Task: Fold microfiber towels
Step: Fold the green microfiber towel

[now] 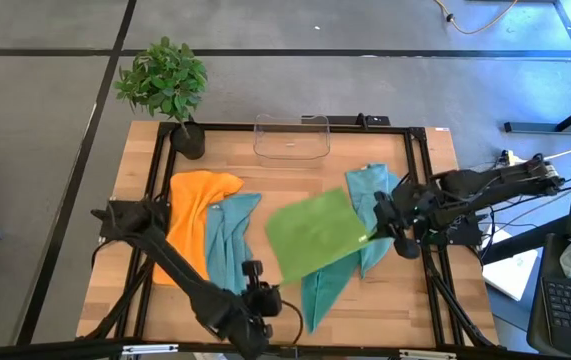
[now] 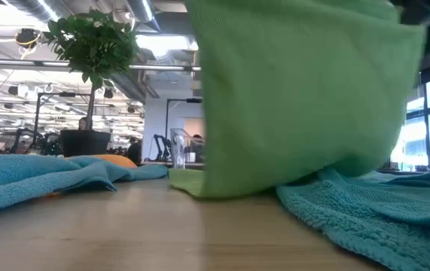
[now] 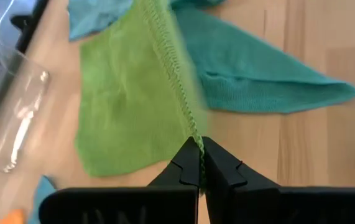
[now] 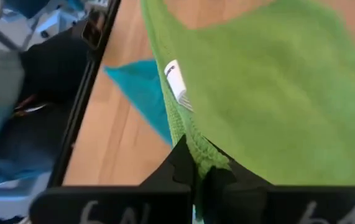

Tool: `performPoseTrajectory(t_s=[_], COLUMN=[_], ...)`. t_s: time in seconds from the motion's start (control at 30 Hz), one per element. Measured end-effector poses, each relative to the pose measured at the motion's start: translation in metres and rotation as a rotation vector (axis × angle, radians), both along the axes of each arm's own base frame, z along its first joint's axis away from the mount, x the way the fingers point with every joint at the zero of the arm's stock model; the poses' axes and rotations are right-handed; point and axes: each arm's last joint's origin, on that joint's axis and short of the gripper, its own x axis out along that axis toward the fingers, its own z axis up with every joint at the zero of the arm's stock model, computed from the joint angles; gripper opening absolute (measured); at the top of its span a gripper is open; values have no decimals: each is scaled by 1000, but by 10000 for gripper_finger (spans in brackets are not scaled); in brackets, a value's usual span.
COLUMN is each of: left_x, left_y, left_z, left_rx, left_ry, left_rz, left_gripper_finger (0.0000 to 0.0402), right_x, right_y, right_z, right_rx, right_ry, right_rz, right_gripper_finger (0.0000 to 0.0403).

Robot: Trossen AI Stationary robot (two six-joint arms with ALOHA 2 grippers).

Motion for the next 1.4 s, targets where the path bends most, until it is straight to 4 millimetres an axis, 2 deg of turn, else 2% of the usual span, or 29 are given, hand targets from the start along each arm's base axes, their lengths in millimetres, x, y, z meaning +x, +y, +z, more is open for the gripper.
performPoseTrajectory(t_s=[0.17,0.27,0.33,0.47,0.57,0.67,0.8,0.93,1.13,1.4], left_x=[5,9,12,18,26,29,27,29,27,20], left_y=[-5,7,20,51,77,100,118,120,116,105], left_z=[-29,-31,-31,-30,-38,-51,-67,-75,-74,-59], left_rx=[51,100,158,272,288,287,291,291,288,309], left_ry=[59,88,116,205,278,359,419,386,380,394], left_rz=[17,45,75,147,202,250,290,297,286,290], left_gripper_finger=[0,0,0,0,0,0,0,0,0,0], right_x=[-3,-5,-4,0,2,6,11,12,15,24], right_y=[9,9,7,-3,-9,-14,-21,-30,-43,-49], right_z=[-35,-53,-60,-60,-58,-55,-53,-64,-79,-78], right_rx=[62,52,-25,-317,-475,-520,-510,-515,-468,-520], right_ry=[122,154,130,12,-49,-90,-131,-127,-72,-115], right_rz=[7,-25,-86,-279,-375,-389,-425,-464,-504,-470], right_gripper_finger=[6,6,6,6,6,6,6,6,6,6])
